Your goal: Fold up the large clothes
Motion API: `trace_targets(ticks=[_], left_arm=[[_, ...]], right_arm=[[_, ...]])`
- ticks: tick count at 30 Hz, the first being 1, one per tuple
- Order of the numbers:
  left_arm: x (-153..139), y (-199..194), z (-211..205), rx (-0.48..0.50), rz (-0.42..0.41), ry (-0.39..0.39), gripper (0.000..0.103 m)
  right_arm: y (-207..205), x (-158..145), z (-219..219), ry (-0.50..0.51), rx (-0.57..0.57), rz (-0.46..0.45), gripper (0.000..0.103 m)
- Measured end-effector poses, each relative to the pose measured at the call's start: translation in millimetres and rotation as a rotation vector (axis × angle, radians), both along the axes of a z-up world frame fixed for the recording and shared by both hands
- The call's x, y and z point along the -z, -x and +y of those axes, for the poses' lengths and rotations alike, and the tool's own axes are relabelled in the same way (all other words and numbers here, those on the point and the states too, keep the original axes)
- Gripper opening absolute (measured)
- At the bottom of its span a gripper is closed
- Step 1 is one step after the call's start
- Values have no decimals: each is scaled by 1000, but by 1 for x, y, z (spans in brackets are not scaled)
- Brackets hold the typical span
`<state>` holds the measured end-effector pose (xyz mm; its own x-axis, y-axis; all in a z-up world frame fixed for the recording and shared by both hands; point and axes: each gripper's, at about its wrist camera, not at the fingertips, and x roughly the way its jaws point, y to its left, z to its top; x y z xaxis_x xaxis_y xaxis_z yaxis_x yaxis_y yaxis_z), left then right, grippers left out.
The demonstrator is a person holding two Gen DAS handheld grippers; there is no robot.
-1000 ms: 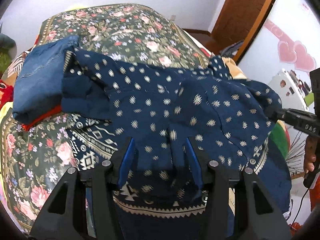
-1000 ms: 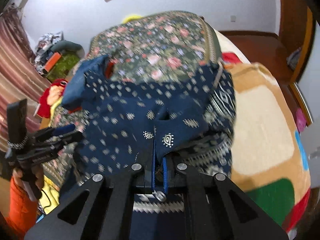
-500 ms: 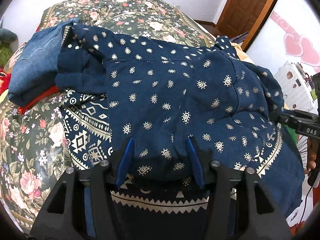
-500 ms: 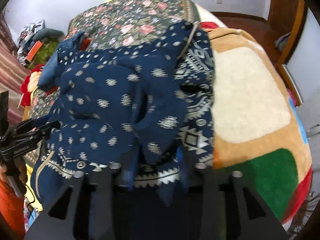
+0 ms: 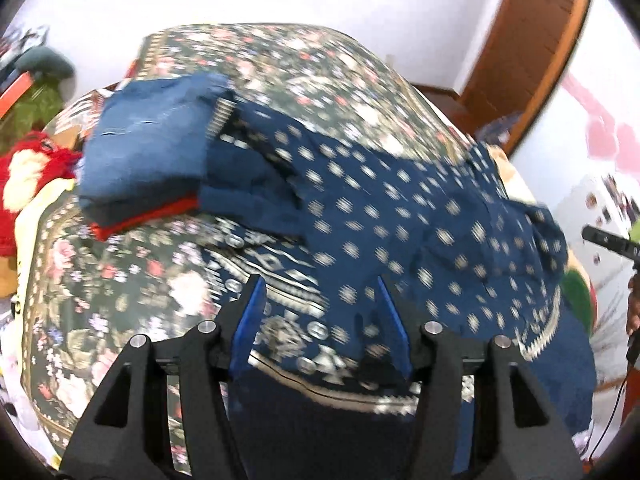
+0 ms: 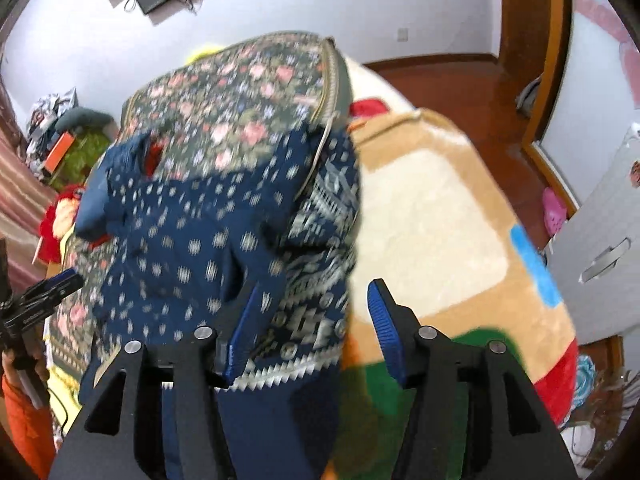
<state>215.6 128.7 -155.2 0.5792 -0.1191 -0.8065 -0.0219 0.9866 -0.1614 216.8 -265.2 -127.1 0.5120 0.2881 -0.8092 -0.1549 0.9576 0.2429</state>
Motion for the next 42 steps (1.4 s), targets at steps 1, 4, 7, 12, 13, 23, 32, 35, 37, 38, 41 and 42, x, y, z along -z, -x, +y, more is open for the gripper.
trace_targets(ticks=[1,4,7,12,13,23,32,35,37,38,41,42], left_arm=[[-1,-2,8,-22,-4,7,58],[4,-14,34,-101,11,31,58],[14,-27,56,-147,30,104,58],[43,-50,85,-209,82,234,58],[51,-55,90,-221,93,264,58],[94,-109,103,-238,141,310,58],[121,-148,106,-242,137,357,71],[122,-153,103,-224,125,340,75],[123,-155,102,-224,122,351,75],[122,-155,101,-224,120,355,75],[116,-154,96,-193,117,404,54],[114,-153,92,-198,114,393,51]], right_arm=[[-5,-1,0,-1,11,-7,58],[-20,2,-1,-8,29,-10,58],[-38,11,1,-3,41,4,58],[-64,34,2,-15,59,67,58],[-70,40,3,-20,63,85,58],[-111,74,12,-28,49,160,58],[-142,99,22,-23,36,183,58],[-147,101,20,-42,50,165,58],[-150,101,19,-49,55,150,58],[-151,101,19,-49,63,139,57],[-155,96,19,-44,95,99,34],[-156,94,19,-63,90,104,23]])
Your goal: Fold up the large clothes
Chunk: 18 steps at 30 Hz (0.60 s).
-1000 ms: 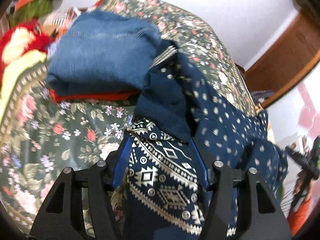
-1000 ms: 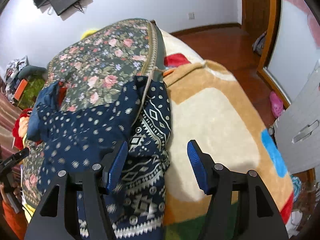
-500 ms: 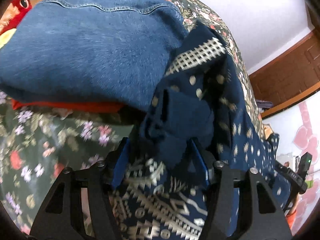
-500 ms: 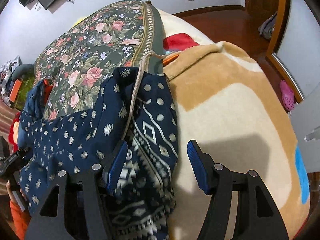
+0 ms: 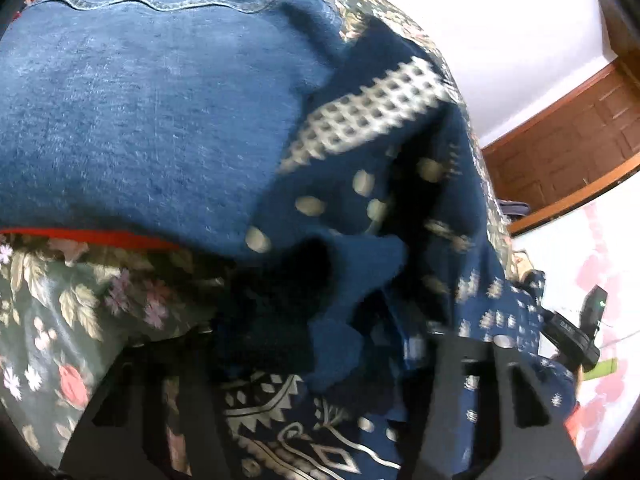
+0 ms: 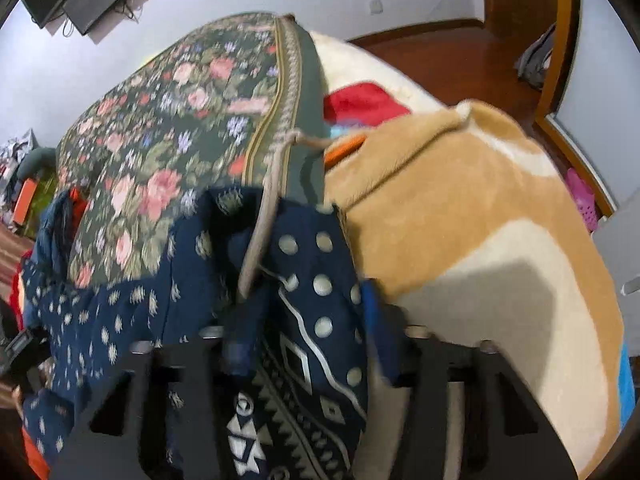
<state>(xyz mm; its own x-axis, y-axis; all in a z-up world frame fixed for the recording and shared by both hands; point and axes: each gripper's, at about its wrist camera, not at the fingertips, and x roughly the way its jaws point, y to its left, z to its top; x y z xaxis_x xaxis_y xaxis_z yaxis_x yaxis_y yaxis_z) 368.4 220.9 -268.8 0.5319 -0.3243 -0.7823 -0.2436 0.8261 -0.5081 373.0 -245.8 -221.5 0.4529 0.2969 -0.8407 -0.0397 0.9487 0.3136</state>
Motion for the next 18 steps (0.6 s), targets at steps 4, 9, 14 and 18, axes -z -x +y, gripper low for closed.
trace_targets(ticks=[4,9,14,18], left_arm=[[-19,6,-19,21,-10,-124,26],[-46,17,-36,60,-60,-201,14],[-85,30,-54,69,-152,-221,13],[-114,44,-50,67,-214,-244,12]], right_arm=[[-3,-7,7,4,-12,-3,9],[7,-33,14,38,-41,-79,6],[12,-62,18,18,-64,-145,6],[10,-87,30,33,-82,-214,5]])
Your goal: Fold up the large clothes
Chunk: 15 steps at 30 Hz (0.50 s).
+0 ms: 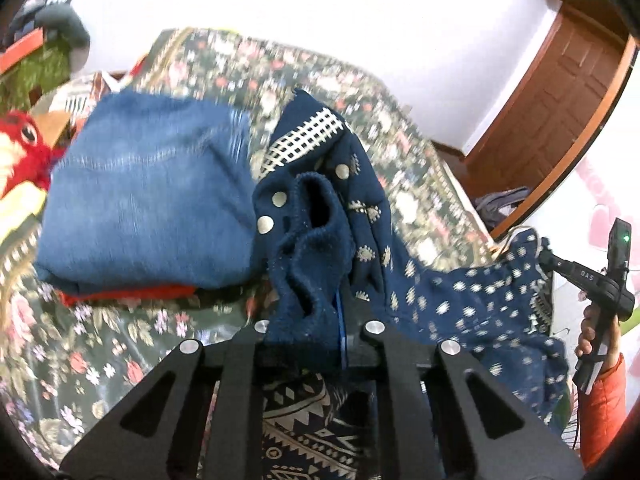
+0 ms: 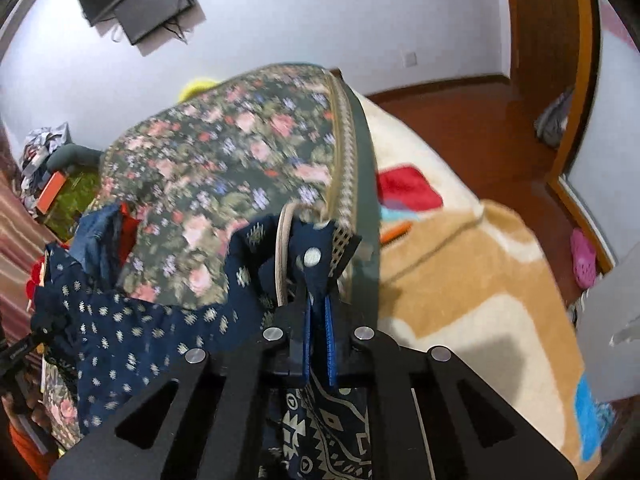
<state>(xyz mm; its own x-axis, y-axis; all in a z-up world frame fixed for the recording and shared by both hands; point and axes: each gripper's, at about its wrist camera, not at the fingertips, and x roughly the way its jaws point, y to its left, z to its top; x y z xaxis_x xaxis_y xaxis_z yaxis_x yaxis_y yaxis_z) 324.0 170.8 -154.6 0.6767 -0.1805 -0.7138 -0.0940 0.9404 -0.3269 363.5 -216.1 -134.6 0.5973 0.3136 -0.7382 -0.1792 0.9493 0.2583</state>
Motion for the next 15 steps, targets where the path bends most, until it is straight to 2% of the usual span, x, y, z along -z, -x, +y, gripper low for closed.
trace_targets(ticks=[4,8,15], left_arm=[[-28,8,9,-8,-63,-14,12],[-38,4,19,-24,-89,-33,11],[-29,-35,50,-94,-75,-47,11]], right_arm=[[-10,-15,13,2,-34,-45,4],[-24,-14,34,41,-66,-62,4],[-68,-12,57,32,-67,-72,4]])
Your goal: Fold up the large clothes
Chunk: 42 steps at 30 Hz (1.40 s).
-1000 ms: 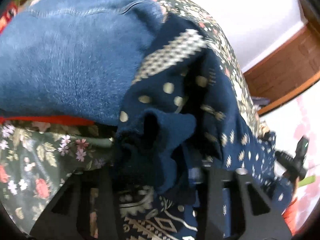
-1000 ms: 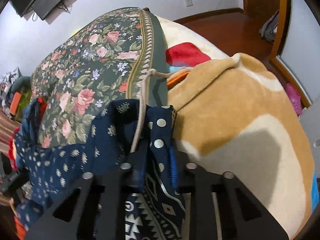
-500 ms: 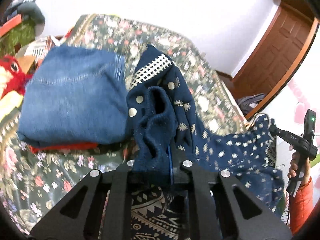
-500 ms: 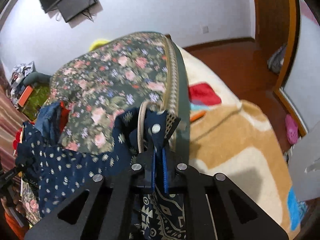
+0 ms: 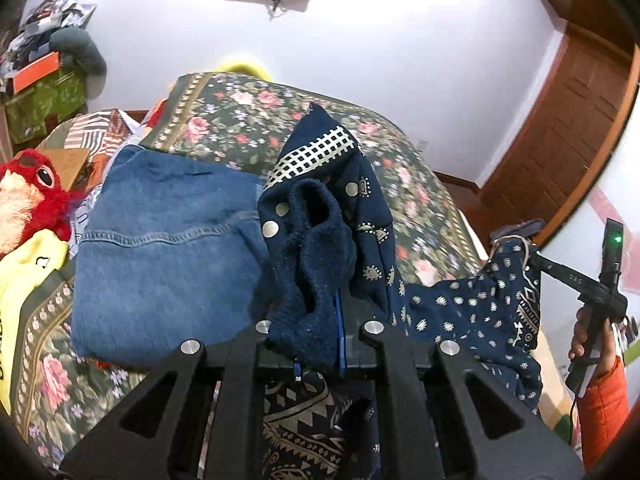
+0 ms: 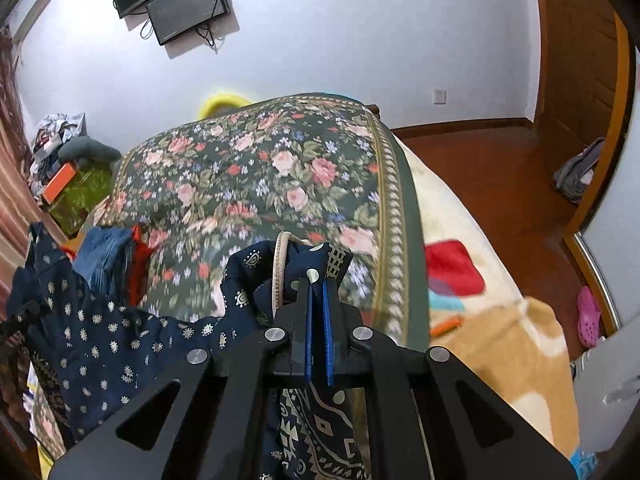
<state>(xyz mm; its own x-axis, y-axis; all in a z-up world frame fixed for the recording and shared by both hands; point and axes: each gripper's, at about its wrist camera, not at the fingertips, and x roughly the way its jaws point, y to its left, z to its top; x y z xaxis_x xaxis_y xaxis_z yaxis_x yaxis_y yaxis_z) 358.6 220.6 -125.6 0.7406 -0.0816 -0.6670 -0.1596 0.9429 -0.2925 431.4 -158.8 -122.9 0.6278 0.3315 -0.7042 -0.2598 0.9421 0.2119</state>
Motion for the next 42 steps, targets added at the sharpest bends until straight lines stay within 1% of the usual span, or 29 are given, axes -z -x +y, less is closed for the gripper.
trace_targets(ticks=[3,5,6,9,11,13,16,18,21,25,27,29,32,33,37,38,40,41,42], left_arm=[[14,-18,20,-49,26,13,11],[24,-29,31,-72,49,6,11],[32,-37,38,-84,73,2,11],[51,-50,48,-104,126,-13,12],[61,-55,52,-107,147,-23,13],[70,-58,55,-110,165,-28,17],[80,-61,59,-120,189,-38,29],[80,-58,59,-137,197,-47,35],[74,-54,57,-137,200,-65,36],[60,-43,44,-119,215,-136,36],[51,-37,38,-108,212,-156,36],[37,-26,30,-86,196,-165,36],[17,-11,18,-63,163,-187,36],[6,-2,12,-51,145,-197,36],[-24,25,-4,-12,95,-198,36],[-32,34,-8,0,81,-199,36],[-43,49,-15,16,60,-202,40],[-48,58,-19,28,47,-205,42],[-51,64,-22,36,40,-208,44]], right_arm=[[-17,7,10,27,1,5,4],[-27,14,14,51,6,12,4],[-32,19,16,65,10,18,4],[-46,36,19,105,38,44,4],[-52,47,17,118,54,70,4],[-56,58,13,124,61,92,4],[-56,67,9,137,71,106,5],[-53,66,8,151,64,106,5],[-42,55,7,167,53,85,5],[-24,37,9,187,15,51,6],[-8,21,9,188,-13,28,6],[4,9,10,182,-30,9,6],[33,-17,10,168,-57,-36,6],[43,-25,11,163,-69,-51,6],[80,-54,14,152,-111,-105,7],[90,-60,14,155,-121,-117,10],[111,-73,13,162,-141,-144,20],[120,-77,13,166,-146,-154,35],[129,-81,12,168,-147,-166,52]])
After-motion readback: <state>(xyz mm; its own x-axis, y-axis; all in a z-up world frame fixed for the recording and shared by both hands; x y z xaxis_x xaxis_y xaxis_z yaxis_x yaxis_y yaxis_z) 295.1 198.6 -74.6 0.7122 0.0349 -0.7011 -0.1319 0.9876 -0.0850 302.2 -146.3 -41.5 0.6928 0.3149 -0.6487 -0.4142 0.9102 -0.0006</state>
